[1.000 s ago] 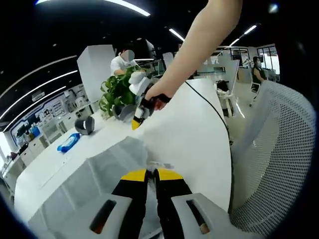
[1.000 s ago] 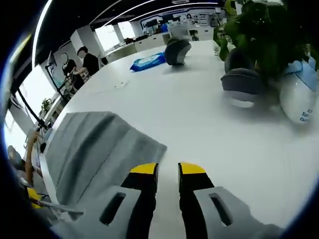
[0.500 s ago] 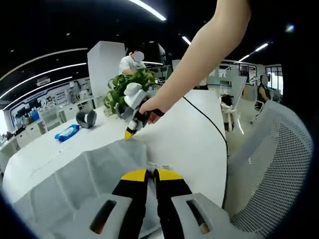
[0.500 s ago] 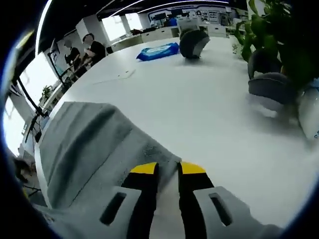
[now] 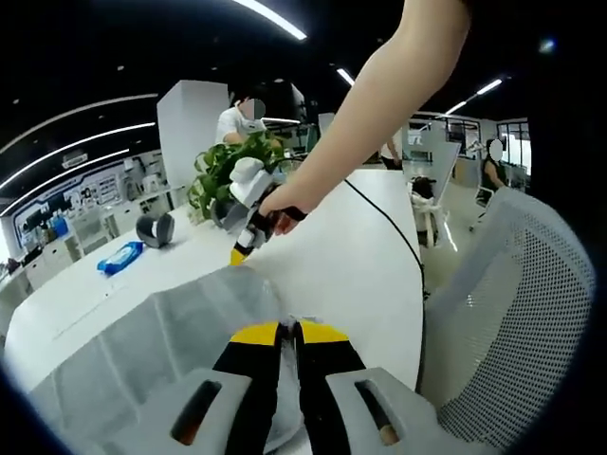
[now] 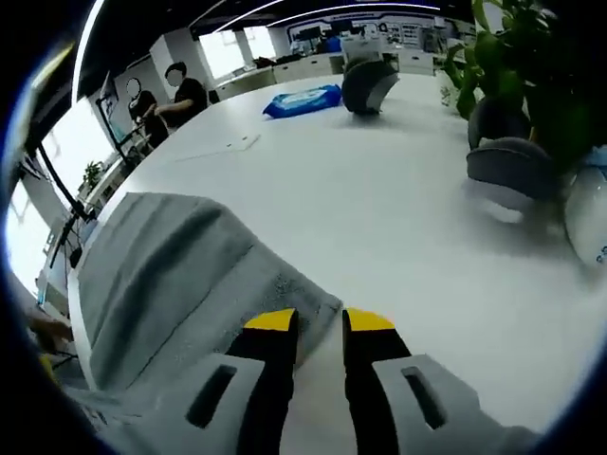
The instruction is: Fold the towel on the table until its edges align and the towel forms a compact rectangular stack.
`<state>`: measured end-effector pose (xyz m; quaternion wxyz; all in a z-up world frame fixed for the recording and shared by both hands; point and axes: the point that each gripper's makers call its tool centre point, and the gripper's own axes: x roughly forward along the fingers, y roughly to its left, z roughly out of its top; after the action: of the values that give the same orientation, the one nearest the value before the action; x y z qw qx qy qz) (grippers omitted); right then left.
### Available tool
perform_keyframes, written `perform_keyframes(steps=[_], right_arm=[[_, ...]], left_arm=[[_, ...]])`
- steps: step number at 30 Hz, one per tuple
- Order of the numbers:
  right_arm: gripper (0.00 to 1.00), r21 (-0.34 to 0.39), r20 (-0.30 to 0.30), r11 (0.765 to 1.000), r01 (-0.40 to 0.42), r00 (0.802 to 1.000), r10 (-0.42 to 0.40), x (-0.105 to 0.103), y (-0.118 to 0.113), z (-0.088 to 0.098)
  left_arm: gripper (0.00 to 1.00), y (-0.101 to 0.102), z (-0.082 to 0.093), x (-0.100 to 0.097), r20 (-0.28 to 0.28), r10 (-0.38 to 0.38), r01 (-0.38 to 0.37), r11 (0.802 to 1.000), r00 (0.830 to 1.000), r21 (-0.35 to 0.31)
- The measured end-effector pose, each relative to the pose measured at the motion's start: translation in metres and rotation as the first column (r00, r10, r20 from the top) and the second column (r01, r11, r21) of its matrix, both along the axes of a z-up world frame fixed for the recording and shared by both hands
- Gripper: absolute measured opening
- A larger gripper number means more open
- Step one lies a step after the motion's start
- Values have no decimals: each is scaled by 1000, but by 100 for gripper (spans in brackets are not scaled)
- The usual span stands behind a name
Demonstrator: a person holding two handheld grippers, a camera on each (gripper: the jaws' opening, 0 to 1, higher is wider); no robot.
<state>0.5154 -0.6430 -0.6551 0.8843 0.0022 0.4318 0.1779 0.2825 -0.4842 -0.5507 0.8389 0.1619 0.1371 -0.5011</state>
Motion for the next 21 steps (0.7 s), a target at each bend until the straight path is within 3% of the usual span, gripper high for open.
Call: perform_keyframes(steps=[3,6,8,11,12,15,19,21], right_arm=[[13,-122,2,991,-52,999,53,3,-4,-5],[12,-178,6,979,-98,995,101,4,1,-6],[5,-191,14,968,-163,986,169,2,9,-6],[1,-213,22,961,-178,982,187,1,10,-6],[0,-206,23,964,-169,984,178,1,9,-6],[0,-73,14,995,-67,998,68,0,9,-3],[0,11,59,999,-38,998,37,-2,7,7],[0,58,76,998,-13,997,8,-2,7,16]], left_arm=[[6,-4,0,-4,10,-22,22,1000,1000,7],[6,-7,2,-7,14,-42,42,999,999,3],[6,-8,1,-8,7,-50,50,999,999,2],[6,-11,1,-10,7,-63,63,998,998,2],[6,-11,2,-11,6,-65,65,998,998,-2],[6,-12,4,-13,0,-67,67,998,998,-12],[6,-11,5,-15,-7,-74,74,997,997,-14],[6,-12,14,-18,-20,-76,75,996,997,-46]])
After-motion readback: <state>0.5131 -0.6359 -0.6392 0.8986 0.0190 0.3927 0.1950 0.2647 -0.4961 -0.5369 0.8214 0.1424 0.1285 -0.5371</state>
